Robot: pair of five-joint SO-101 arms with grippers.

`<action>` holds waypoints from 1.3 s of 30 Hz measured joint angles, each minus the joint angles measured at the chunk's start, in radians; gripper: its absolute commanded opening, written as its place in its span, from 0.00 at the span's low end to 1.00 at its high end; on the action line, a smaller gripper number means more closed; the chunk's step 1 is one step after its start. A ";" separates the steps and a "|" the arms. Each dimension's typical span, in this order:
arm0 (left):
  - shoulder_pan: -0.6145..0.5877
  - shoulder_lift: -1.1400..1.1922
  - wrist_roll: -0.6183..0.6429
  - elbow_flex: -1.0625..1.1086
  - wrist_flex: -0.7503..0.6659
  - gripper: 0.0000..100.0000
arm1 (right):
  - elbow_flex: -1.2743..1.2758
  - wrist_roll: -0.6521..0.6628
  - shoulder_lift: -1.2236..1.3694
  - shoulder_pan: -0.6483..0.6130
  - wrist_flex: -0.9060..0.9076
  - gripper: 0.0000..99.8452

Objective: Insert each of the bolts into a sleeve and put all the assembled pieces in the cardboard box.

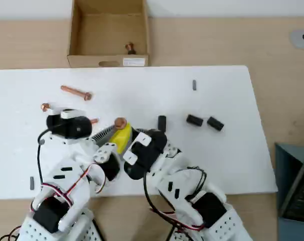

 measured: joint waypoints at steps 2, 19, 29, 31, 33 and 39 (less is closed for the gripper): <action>0.006 -0.005 0.021 0.011 -0.002 0.01 | 0.000 0.000 0.000 0.000 0.000 0.01; -0.058 -0.003 0.043 -0.012 0.129 0.23 | -0.005 0.000 -0.002 0.003 0.000 0.01; -0.176 -0.002 -0.048 -0.166 0.130 0.21 | -0.006 0.000 -0.002 0.003 0.000 0.01; -0.193 -0.005 -0.048 -0.209 0.130 0.14 | -0.006 0.000 -0.002 0.003 0.000 0.01; -0.229 -0.006 -0.063 -0.235 0.130 0.02 | -0.006 0.000 -0.002 0.006 0.000 0.01; -0.413 -0.006 -0.227 -0.213 0.130 0.00 | -0.043 -0.126 -0.002 0.114 0.081 0.01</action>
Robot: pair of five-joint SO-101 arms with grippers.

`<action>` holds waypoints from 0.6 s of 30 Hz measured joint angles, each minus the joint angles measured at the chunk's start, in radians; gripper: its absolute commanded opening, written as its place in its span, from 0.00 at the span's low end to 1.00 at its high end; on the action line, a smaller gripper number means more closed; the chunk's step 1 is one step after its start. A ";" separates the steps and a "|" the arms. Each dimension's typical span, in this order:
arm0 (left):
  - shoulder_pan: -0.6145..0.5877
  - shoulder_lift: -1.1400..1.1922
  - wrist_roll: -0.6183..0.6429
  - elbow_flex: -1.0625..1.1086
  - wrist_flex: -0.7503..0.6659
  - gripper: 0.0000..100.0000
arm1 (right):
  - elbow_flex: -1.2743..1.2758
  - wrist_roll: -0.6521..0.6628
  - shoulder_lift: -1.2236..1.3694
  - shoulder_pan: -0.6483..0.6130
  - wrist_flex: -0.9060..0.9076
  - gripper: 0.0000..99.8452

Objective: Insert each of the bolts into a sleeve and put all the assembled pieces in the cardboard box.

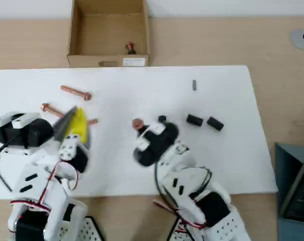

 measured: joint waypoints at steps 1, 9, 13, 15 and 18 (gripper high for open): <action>-0.032 0.000 -0.017 0.023 0.000 0.00 | -0.021 -0.028 0.000 0.025 0.020 0.01; -0.176 0.005 -0.086 0.308 0.000 0.00 | -0.333 -0.196 0.288 0.123 0.060 0.01; -0.218 0.006 -0.180 0.417 0.000 0.00 | -0.569 -0.233 0.571 0.124 0.060 0.01; -0.249 0.006 -0.226 0.460 0.000 0.00 | -0.692 -0.236 0.721 0.138 0.060 0.01; -0.295 0.008 -0.276 0.505 0.002 0.00 | -0.870 -0.236 0.942 0.166 0.060 0.01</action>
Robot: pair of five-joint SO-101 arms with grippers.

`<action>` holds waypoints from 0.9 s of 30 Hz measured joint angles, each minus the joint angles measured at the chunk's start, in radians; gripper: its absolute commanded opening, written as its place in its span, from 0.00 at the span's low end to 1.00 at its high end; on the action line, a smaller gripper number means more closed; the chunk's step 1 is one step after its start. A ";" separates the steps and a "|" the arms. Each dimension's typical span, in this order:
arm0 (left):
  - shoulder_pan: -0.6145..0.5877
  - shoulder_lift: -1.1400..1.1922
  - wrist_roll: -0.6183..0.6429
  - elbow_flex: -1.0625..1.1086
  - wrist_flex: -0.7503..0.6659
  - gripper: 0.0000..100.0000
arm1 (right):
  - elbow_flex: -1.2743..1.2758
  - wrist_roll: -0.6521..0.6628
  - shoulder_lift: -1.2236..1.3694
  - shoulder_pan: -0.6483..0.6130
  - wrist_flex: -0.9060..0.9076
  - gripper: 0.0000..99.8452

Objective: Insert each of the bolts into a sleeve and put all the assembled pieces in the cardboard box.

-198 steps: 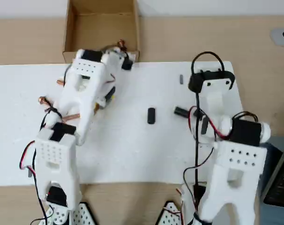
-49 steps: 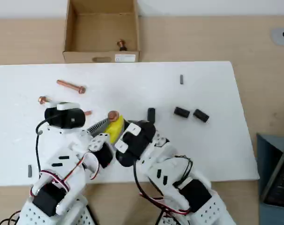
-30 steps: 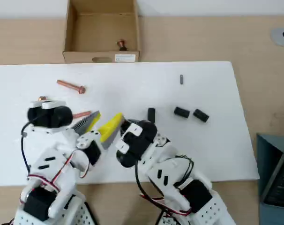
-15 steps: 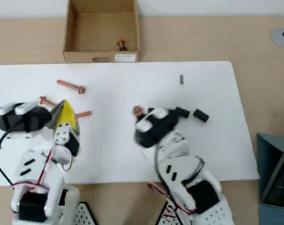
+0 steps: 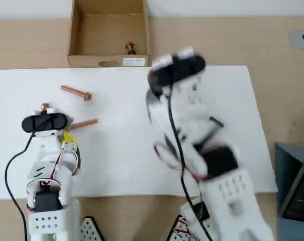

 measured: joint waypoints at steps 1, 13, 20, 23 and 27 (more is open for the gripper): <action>-0.011 -0.003 -0.005 0.005 -0.002 0.00 | -0.057 0.000 0.071 0.009 0.000 0.01; -0.032 -0.002 0.054 0.006 -0.002 0.00 | -0.738 0.071 0.847 0.048 -0.043 0.01; -0.032 -0.002 0.063 0.006 -0.002 0.00 | -1.134 0.172 1.227 0.048 -0.043 0.01; -0.032 -0.002 0.063 0.006 -0.002 0.00 | -1.281 0.226 1.370 0.048 -0.043 0.01; -0.032 -0.002 0.063 0.006 -0.002 0.00 | -1.455 0.308 1.542 0.048 -0.043 0.01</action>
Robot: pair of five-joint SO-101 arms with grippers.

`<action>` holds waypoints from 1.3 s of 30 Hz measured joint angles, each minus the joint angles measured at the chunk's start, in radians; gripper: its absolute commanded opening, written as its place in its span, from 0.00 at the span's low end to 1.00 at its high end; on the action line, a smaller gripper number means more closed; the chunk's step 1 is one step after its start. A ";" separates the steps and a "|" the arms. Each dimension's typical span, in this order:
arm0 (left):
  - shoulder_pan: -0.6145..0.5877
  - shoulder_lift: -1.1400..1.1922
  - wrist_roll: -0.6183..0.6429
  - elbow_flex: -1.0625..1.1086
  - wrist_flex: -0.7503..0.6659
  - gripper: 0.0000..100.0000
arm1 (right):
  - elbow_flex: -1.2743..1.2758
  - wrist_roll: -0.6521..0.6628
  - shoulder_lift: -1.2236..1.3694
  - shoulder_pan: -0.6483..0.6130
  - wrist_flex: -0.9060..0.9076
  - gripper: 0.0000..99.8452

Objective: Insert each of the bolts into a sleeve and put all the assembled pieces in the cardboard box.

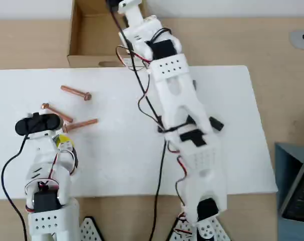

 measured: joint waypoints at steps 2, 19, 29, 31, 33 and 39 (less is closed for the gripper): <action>0.000 0.000 0.000 0.000 0.000 0.00 | -0.071 0.048 0.072 0.000 0.000 0.01; 0.000 0.000 0.000 0.000 0.000 0.00 | -0.330 0.276 0.353 -0.020 0.000 0.15; 0.000 0.000 0.000 0.000 0.000 0.00 | -0.499 0.276 0.353 -0.020 0.163 0.15; 0.000 0.000 0.000 0.000 0.000 0.00 | -0.568 0.276 0.353 -0.020 0.236 0.15; 0.000 0.000 0.000 0.000 0.000 0.00 | -0.652 0.276 0.353 -0.020 0.325 0.15; 0.000 0.000 0.000 0.000 0.000 0.00 | -0.786 0.276 0.345 -0.020 0.597 0.15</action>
